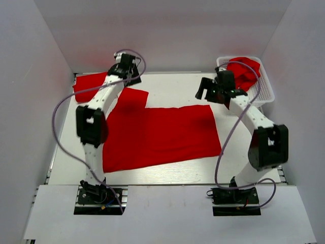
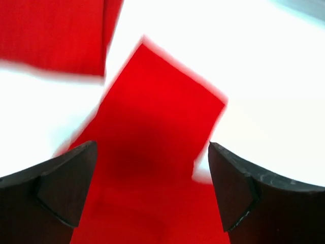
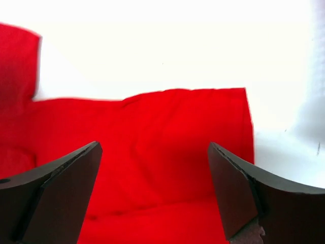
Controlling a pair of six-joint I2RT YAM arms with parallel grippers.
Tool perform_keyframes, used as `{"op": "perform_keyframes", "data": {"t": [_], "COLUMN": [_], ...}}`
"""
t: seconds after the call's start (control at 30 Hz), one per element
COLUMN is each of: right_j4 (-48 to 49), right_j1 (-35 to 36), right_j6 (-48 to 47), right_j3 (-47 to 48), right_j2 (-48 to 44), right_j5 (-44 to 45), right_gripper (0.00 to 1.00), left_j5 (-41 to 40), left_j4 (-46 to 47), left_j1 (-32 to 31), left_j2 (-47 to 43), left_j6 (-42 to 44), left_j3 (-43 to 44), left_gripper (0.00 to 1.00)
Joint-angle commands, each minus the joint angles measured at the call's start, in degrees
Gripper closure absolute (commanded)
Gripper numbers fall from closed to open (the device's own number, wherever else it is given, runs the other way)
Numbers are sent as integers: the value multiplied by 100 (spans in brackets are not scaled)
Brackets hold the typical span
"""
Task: Fold and stack the t-shirts
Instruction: Grap the side of the flattened tshirt furthest away from the robot with both arms
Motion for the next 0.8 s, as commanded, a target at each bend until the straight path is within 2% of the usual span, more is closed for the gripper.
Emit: {"op": "perform_keyframes", "data": {"t": [0.0, 0.07, 0.1, 0.3, 0.5, 0.77], "right_j4": [-260, -305, -357, -428, -480, -577], "right_j1": [-47, -56, -73, -108, -152, -205], "right_j6": [-12, -48, -91, -179, -197, -224], "right_j3": [549, 918, 997, 1429, 1429, 1332], "right_j2": [604, 834, 974, 1379, 1572, 1713], "right_j5": [442, 461, 444, 417, 382, 426], "right_gripper": [10, 10, 10, 10, 10, 10], "left_j5": [-439, -291, -212, -123, -18, 677], "left_j4": [-676, -484, -291, 1880, 2022, 2357], "left_j1": [276, 383, 436, 621, 621, 621], "left_j2": [1294, 1831, 2156, 2185, 2808, 3195], "left_j6": [478, 706, 794, 1559, 1761, 1762], "left_j3": [1581, 2451, 2560, 1736, 2025, 1955], "left_gripper": [0, 0, 0, 0, 0, 2]}}
